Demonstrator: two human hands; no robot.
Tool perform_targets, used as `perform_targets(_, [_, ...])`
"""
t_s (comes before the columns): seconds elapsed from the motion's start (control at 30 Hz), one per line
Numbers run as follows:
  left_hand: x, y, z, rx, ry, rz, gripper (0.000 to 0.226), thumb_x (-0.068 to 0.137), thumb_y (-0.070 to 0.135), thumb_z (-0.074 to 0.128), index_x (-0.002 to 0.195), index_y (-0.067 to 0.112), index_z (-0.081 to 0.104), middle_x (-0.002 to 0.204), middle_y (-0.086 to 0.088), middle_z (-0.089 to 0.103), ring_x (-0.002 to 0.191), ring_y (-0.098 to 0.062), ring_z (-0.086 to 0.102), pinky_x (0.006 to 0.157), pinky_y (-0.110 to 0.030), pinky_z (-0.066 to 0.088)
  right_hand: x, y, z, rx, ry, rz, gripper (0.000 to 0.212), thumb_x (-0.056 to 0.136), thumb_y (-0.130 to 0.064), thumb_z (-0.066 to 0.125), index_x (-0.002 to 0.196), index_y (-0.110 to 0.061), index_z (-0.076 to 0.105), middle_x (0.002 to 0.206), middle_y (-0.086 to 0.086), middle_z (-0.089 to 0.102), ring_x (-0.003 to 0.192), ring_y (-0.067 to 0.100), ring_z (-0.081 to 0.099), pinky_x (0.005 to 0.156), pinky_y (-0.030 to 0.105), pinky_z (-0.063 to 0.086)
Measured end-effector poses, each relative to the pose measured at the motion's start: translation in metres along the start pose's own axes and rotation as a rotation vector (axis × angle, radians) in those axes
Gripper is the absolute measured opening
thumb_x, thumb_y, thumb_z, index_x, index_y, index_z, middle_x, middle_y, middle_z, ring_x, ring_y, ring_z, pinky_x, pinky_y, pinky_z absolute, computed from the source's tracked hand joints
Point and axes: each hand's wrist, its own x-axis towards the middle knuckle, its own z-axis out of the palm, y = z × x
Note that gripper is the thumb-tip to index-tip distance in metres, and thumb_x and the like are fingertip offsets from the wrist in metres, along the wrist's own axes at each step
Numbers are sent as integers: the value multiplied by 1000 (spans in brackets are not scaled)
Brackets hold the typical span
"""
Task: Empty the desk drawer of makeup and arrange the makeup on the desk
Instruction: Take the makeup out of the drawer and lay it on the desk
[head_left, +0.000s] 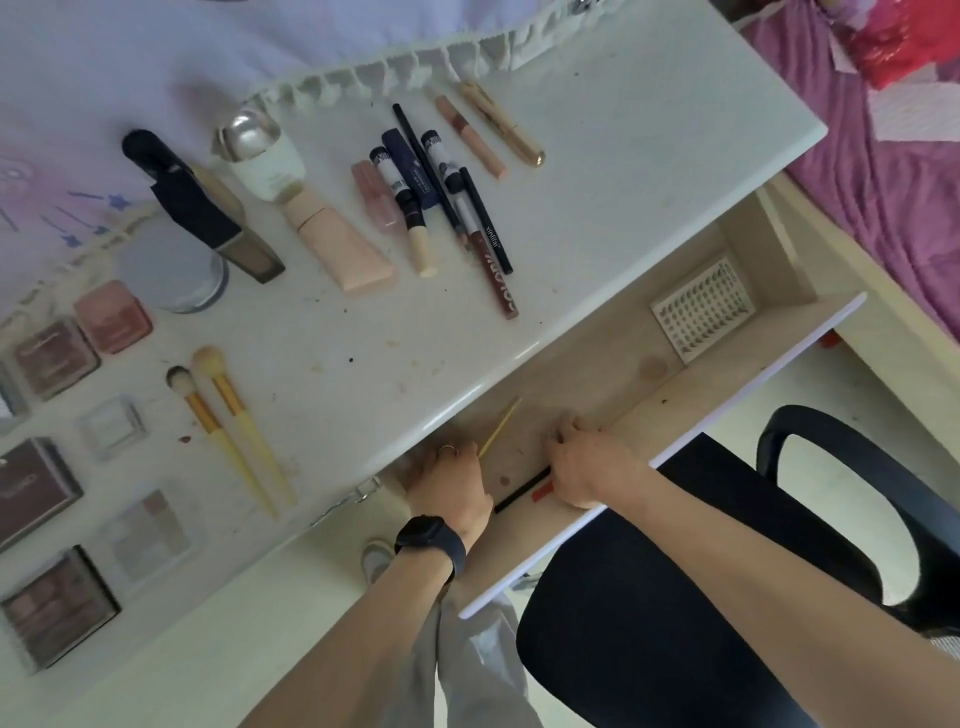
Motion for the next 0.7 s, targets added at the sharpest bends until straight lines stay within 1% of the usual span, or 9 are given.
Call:
perform_targets(0.07, [-3,1,-2,-36,1,-3,45,87,12,53,130,21,49,123,-4,57,117,-27,52,93,-38,47,-2,-8,3,44,61,-32,68,98,-53,53,151,-14,35,160,15,21,146,36,26,110,48,39])
perform_targets(0.1, [-3,2,-3,-57,1,-4,44,87,12,53,130,22,50,122,-4,57,115,-27,53,91,-38,48,-3,-11,3,49,81,-51,68,97,-55,55,149,-16,38,157,12,26,143,36,28,108,47,41])
perform_targets(0.2, [-5,1,-4,-104,5,-2,43,87,12,53,129,22,50,119,-4,58,112,-26,54,88,-37,49,-2,-17,1,-44,89,-89,44,102,-36,49,142,-17,48,145,5,44,134,31,34,99,41,44])
perform_targets(0.33, [-7,-3,-2,-147,22,13,43,87,11,53,128,23,50,119,-3,58,112,-26,55,88,-35,47,-1,-24,-2,-117,18,-68,44,102,-39,44,142,-22,49,141,3,48,133,30,36,100,39,40])
perform_targets(0.47, [-7,-5,0,-178,42,13,40,88,9,52,125,23,52,117,-3,59,112,-26,55,85,-34,47,0,-30,-3,-125,-15,-48,39,101,-26,43,139,-19,51,138,4,47,131,28,39,85,36,40])
perform_targets(0.53, [-6,-6,1,-188,47,12,38,89,10,51,124,24,53,116,-2,59,111,-26,55,85,-34,47,-2,-31,-5,-87,-60,-36,37,103,-27,42,138,-18,52,137,6,48,129,29,43,87,36,42])
perform_targets(0.63, [-5,-7,2,-212,37,25,37,90,12,51,125,23,52,116,-3,59,109,-26,57,84,-34,47,-6,-29,-14,-13,-152,-29,36,103,-26,42,132,-12,56,130,9,59,114,28,58,89,36,51])
perform_targets(0.67, [-5,-8,2,-224,32,32,36,90,13,51,125,23,52,115,-3,59,107,-26,58,82,-33,47,-7,-29,-18,2,-166,-30,35,102,-25,44,130,-11,58,125,9,62,107,27,60,86,35,53])
perform_targets(0.7, [-4,-9,2,-237,29,39,36,91,13,51,125,23,53,114,-3,58,104,-26,59,80,-33,48,-9,-29,-21,8,-174,-33,33,100,-22,46,128,-10,58,120,9,65,99,25,61,79,33,53])
